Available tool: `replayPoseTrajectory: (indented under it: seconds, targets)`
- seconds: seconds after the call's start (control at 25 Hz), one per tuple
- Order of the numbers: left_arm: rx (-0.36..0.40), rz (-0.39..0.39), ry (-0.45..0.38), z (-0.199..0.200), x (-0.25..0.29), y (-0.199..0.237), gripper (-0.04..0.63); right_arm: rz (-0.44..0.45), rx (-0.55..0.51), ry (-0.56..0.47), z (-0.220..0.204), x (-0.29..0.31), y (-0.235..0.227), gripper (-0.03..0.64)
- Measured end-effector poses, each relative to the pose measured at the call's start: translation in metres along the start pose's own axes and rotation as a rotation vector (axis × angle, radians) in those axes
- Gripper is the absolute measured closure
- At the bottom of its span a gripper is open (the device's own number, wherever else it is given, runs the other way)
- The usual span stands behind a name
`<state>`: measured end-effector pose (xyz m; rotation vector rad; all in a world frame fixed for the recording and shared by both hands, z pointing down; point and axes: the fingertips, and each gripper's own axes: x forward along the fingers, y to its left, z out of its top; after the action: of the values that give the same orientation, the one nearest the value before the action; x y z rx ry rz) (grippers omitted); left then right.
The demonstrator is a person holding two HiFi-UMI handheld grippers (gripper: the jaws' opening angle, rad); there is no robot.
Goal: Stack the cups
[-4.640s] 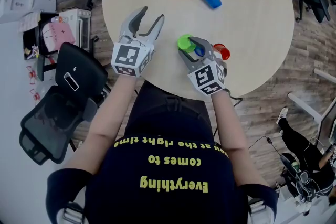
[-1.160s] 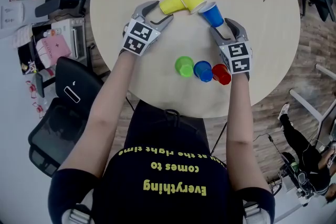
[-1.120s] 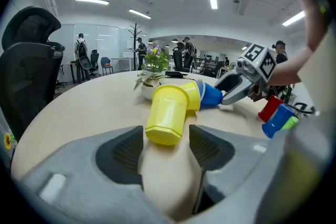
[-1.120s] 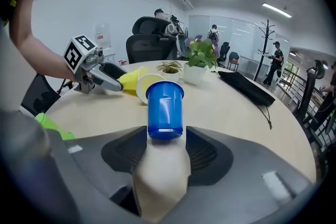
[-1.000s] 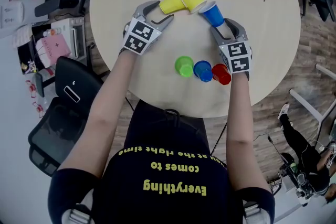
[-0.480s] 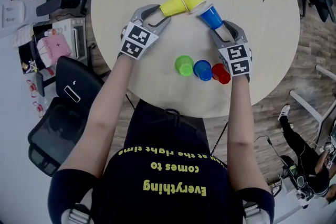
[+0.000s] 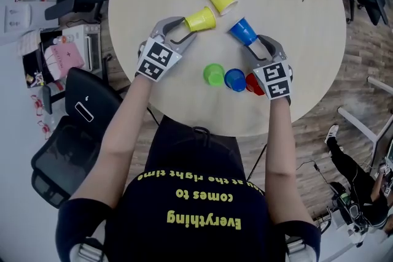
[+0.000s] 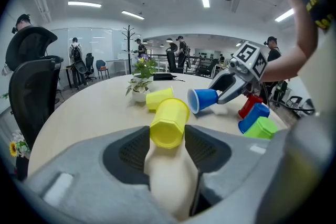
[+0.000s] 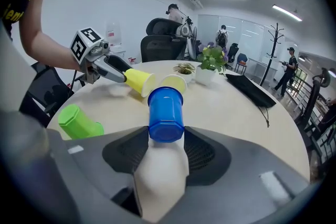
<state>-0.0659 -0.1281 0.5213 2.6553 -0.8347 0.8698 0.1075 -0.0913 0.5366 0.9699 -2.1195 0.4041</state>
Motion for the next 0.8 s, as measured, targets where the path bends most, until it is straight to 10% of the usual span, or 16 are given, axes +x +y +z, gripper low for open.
replayPoseTrajectory:
  seconds: [0.8]
  targets:
    - [0.049, -0.008, 0.01, -0.006, -0.035, -0.042, 0.424, 0.0, -0.059, 0.04, -0.006, -0.041, 0.036, 0.396]
